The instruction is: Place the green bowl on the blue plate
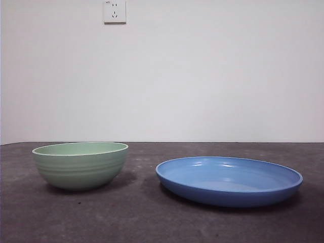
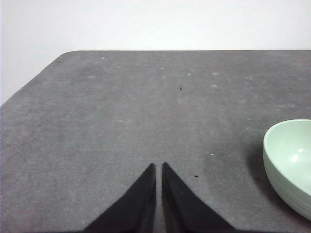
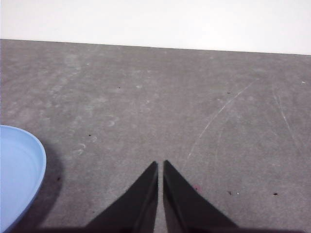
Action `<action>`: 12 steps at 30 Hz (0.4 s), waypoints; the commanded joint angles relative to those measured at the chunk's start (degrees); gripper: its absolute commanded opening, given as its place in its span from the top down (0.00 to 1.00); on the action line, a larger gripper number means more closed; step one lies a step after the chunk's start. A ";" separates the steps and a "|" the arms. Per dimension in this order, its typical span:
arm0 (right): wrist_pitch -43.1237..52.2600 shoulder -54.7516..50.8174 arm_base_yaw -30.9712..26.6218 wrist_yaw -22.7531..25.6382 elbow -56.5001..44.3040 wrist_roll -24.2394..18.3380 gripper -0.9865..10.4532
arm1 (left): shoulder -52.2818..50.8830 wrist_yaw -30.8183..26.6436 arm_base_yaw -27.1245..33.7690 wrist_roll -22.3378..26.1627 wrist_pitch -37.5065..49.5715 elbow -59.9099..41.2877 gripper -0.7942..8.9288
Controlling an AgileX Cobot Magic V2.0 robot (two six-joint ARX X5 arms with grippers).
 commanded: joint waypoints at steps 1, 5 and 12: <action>0.57 -0.15 0.02 0.00 -0.28 1.01 0.90 | -0.07 -0.11 0.15 0.39 -0.26 -1.18 0.89; 0.57 -0.15 0.02 0.00 -0.26 1.01 0.90 | -0.07 -0.07 0.15 -1.44 -0.15 -1.18 0.89; 1.53 -0.15 0.04 -0.24 -0.26 2.34 0.90 | -0.07 0.57 0.09 -4.70 0.46 -1.18 0.90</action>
